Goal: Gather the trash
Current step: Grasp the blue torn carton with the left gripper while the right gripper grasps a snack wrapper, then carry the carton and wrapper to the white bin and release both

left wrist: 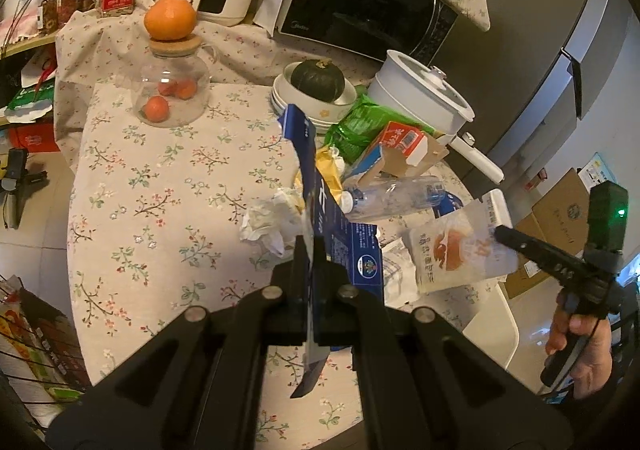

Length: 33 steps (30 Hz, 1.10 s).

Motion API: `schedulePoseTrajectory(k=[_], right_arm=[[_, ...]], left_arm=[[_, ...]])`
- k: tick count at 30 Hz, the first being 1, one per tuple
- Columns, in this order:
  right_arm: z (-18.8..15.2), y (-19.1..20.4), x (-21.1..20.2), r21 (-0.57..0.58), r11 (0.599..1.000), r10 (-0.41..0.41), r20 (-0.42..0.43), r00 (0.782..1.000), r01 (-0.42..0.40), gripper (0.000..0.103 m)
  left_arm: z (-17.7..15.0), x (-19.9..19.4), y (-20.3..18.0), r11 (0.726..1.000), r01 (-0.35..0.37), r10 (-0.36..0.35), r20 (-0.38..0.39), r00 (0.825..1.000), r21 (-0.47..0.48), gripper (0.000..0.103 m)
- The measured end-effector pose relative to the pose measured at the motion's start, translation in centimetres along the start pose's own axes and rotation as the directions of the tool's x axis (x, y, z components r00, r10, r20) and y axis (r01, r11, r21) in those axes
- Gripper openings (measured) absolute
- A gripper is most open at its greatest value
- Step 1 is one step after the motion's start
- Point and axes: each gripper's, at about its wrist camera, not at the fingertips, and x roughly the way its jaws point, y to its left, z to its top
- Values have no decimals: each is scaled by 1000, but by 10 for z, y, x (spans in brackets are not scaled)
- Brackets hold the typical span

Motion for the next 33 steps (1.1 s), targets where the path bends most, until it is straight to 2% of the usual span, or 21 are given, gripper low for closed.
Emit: schedulePoseTrajectory(k=[6,15,33], right_arm=[[2,-9,-35,18,1000,14,64,998,-15,3],[-11,-35,-80,63,998,-14,118,993,7,3],[-65,-134,-137,216,966,-163,88,983,141,3]], left_arm=[[1,0,-10,1000,22,-22,5,1000,5,1],[-1,5,-38,997,71,-71,-5,997,37,1],[-18,33,-145,967,181,-171,-70,983,179,1]])
